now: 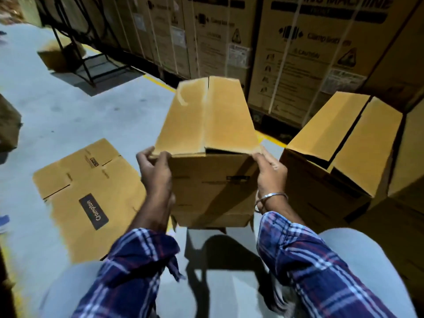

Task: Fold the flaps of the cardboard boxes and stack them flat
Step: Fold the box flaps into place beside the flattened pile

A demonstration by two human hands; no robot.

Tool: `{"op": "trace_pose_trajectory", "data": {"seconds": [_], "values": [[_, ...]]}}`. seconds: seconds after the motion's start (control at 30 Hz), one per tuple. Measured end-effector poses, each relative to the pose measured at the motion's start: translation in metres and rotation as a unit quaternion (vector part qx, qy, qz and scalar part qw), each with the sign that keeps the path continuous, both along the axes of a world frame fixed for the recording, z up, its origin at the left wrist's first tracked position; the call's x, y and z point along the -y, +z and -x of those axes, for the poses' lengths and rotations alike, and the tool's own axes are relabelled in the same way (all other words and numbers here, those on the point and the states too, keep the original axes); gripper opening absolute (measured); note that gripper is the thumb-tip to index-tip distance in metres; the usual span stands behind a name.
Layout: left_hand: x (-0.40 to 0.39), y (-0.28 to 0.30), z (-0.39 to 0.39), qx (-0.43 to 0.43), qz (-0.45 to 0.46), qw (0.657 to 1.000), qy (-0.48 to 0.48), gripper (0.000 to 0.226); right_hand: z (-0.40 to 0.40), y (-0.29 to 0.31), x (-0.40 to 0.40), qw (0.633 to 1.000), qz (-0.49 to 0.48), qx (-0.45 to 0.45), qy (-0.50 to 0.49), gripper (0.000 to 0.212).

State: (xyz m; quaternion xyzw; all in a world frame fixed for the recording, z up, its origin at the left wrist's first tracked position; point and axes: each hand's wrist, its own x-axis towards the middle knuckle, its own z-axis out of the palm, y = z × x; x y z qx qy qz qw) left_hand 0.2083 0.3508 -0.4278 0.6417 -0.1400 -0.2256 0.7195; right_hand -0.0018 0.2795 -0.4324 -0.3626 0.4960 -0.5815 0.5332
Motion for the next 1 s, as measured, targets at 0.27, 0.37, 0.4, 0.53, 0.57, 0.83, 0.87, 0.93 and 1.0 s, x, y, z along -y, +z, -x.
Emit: {"op": "trace_pose_trajectory", "data": {"seconds": [0.27, 0.37, 0.4, 0.53, 0.57, 0.83, 0.87, 0.93, 1.0], "values": [[-0.003, -0.11, 0.025, 0.064, -0.179, 0.979, -0.071, 0.042, 0.045, -0.137, -0.004, 0.977, -0.147, -0.144, 0.052, 0.041], [-0.009, -0.126, 0.023, 0.087, -0.228, 0.967, -0.077, 0.048, 0.037, -0.15, -0.011, 0.964, -0.152, -0.189, 0.112, 0.062], [-0.009, -0.127, 0.022, 0.108, -0.232, 0.963, -0.088, 0.053, 0.033, -0.149, -0.01, 0.956, -0.147, -0.217, 0.132, 0.08], [-0.016, -0.133, 0.011, 0.138, -0.272, 0.943, -0.13, 0.072, 0.019, -0.141, -0.012, 0.922, -0.102, -0.317, 0.199, 0.103], [-0.019, -0.133, 0.011, 0.142, -0.279, 0.94, -0.134, 0.074, 0.018, -0.135, -0.015, 0.909, -0.094, -0.346, 0.211, 0.112], [-0.041, -0.123, 0.033, 0.187, -0.338, 0.908, -0.166, 0.068, 0.034, -0.122, -0.022, 0.89, -0.074, -0.43, 0.133, 0.047], [-0.043, -0.121, 0.034, 0.19, -0.332, 0.911, -0.155, 0.058, 0.036, -0.121, -0.023, 0.902, -0.082, -0.405, 0.125, 0.038], [-0.043, -0.115, 0.033, 0.151, -0.323, 0.927, -0.121, 0.044, 0.038, -0.109, -0.025, 0.929, -0.122, -0.332, 0.111, 0.042], [-0.041, -0.111, 0.025, 0.023, -0.306, 0.95, -0.054, 0.066, 0.041, -0.096, -0.027, 0.946, -0.213, -0.233, 0.068, 0.062]]}}
